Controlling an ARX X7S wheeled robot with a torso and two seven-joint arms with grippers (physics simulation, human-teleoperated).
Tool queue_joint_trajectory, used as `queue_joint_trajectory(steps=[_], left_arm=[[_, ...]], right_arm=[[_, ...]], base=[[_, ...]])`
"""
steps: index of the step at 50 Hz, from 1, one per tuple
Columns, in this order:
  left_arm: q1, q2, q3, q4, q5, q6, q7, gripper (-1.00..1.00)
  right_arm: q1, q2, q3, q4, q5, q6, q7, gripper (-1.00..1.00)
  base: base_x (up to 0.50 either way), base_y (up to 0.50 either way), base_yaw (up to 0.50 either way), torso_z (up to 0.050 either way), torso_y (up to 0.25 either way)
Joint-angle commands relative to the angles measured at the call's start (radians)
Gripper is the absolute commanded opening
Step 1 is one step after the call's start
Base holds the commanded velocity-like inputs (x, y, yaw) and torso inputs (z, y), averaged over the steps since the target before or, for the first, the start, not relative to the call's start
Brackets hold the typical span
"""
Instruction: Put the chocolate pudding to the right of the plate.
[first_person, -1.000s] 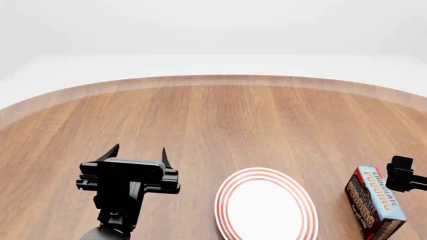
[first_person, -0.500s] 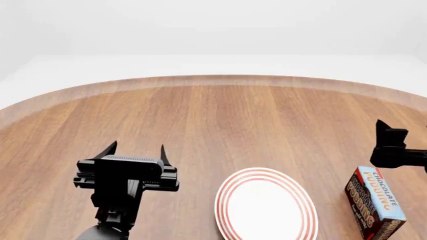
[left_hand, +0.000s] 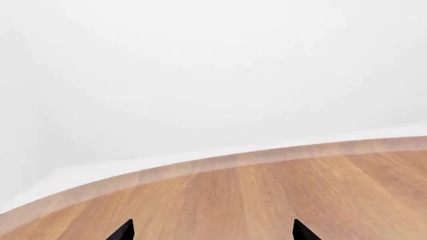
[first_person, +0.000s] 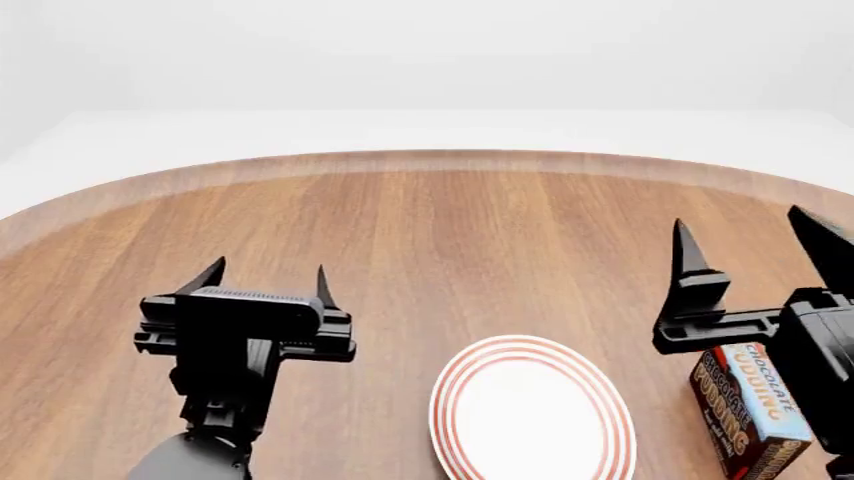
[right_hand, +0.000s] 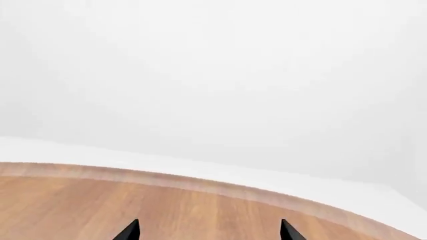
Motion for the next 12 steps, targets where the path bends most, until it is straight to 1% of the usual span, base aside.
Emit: queue_joint_trajectory(steps=[1, 6, 12], left_arm=[[-0.121, -0.004, -0.013, 0.079, -0.021, -0.118, -0.021, 1.00], [-0.199, -0.002, -0.019, 0.129, -0.032, -0.184, -0.032, 1.00], [-0.242, 0.000, -0.014, 0.160, -0.037, -0.210, -0.039, 1.00]], right_arm=[[0.099, -0.085, -0.157, -0.065, -0.197, 0.023, 0.024, 1.00], [0.149, -0.094, -0.180, -0.069, -0.182, 0.035, 0.021, 1.00], [0.203, -0.096, -0.181, -0.073, -0.140, 0.044, 0.031, 1.00]], base=[[0.00, 0.00, 0.00, 0.000, 0.000], [0.00, 0.00, 0.00, 0.000, 0.000], [0.00, 0.00, 0.00, 0.000, 0.000]])
